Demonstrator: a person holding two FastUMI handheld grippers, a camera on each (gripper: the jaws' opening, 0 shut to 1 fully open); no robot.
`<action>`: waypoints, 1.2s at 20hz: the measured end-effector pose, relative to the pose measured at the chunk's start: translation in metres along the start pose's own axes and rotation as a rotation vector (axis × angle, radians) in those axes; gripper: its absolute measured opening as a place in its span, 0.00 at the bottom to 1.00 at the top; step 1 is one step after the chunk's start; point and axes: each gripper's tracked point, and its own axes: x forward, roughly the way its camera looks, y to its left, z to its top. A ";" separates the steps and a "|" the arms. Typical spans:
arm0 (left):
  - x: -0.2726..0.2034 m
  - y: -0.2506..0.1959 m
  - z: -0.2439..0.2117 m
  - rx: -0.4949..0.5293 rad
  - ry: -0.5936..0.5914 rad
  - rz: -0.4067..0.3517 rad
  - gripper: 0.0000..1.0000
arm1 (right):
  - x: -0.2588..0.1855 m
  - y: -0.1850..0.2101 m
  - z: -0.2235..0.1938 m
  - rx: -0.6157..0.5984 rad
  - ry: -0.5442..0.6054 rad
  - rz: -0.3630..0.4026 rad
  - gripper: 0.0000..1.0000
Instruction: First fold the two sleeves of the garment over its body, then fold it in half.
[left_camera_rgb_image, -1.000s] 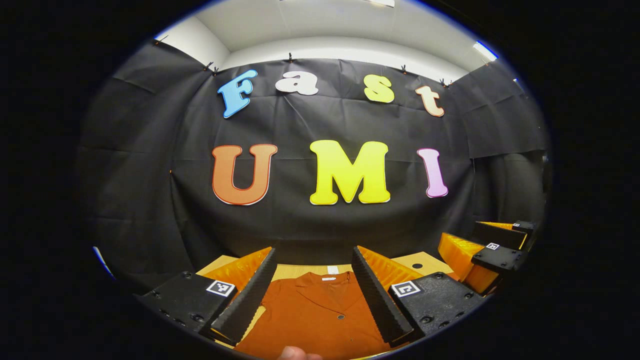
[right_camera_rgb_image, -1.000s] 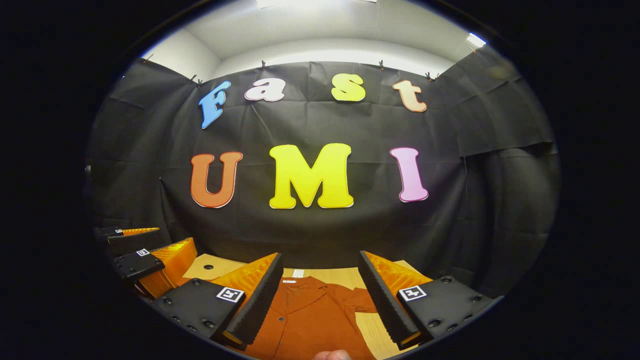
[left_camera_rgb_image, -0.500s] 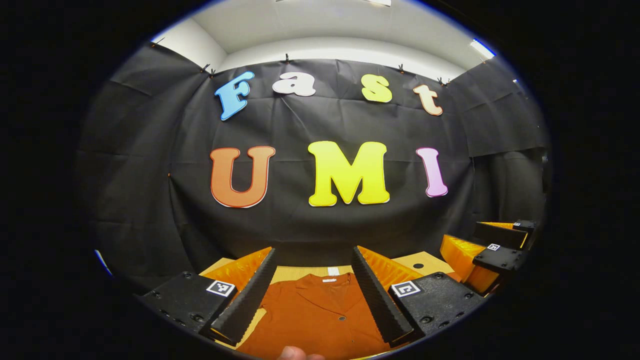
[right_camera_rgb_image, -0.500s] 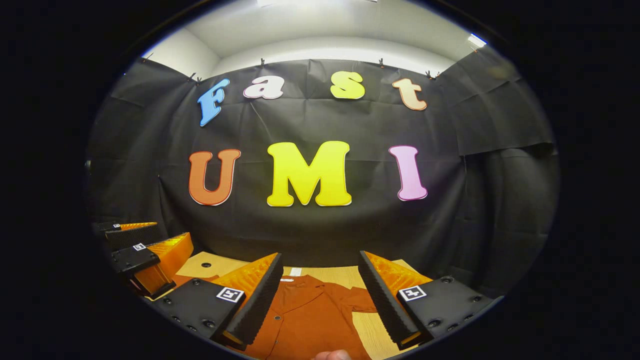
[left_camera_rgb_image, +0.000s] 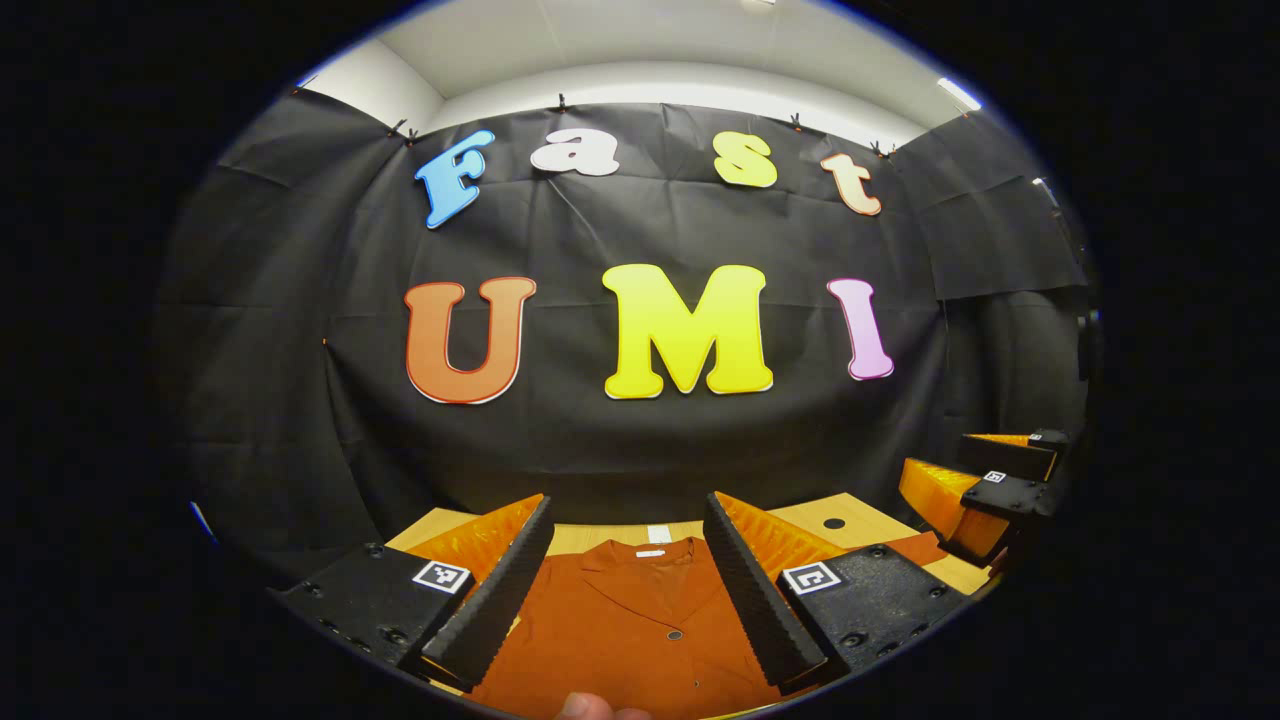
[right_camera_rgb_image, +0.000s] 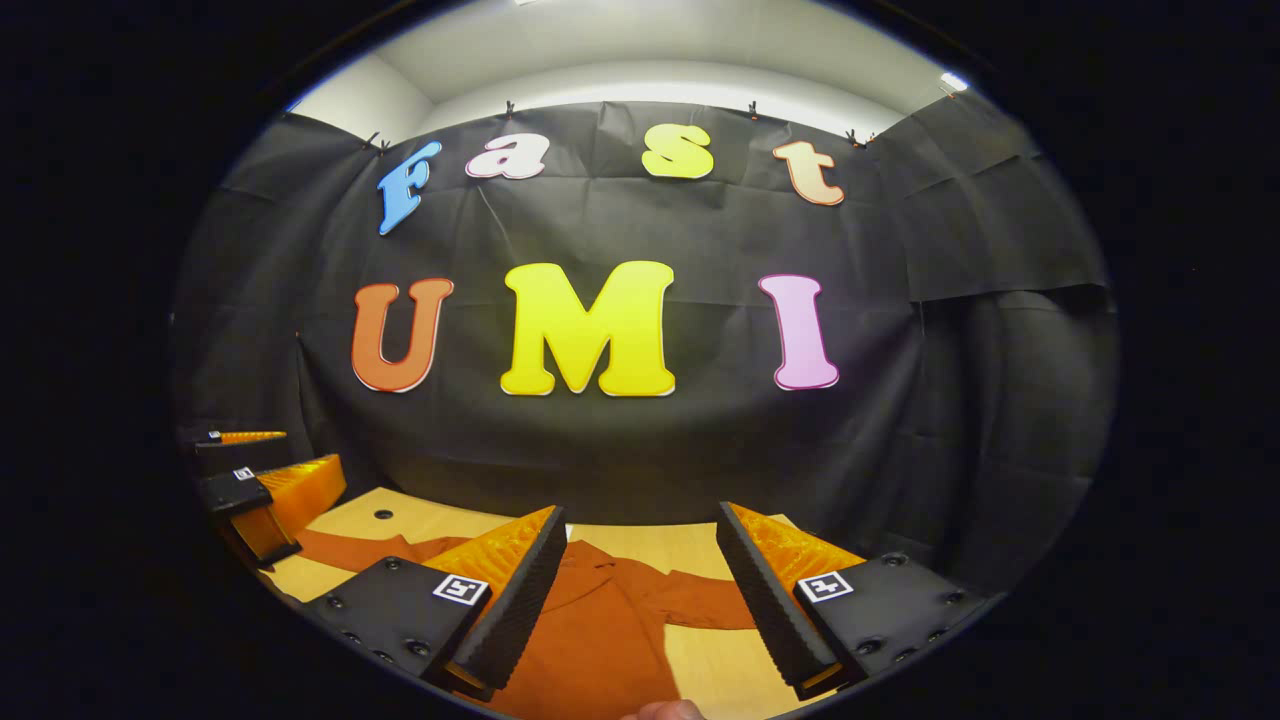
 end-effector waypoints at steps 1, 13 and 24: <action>0.004 -0.005 -0.004 0.003 0.013 -0.013 0.98 | 0.007 -0.019 -0.007 0.001 0.015 -0.015 0.96; 0.051 -0.118 -0.036 0.048 0.098 -0.197 0.98 | 0.125 -0.262 -0.147 0.063 0.284 -0.155 0.96; 0.077 -0.147 -0.071 0.099 0.219 -0.188 1.00 | 0.184 -0.337 -0.272 0.230 0.507 -0.181 0.96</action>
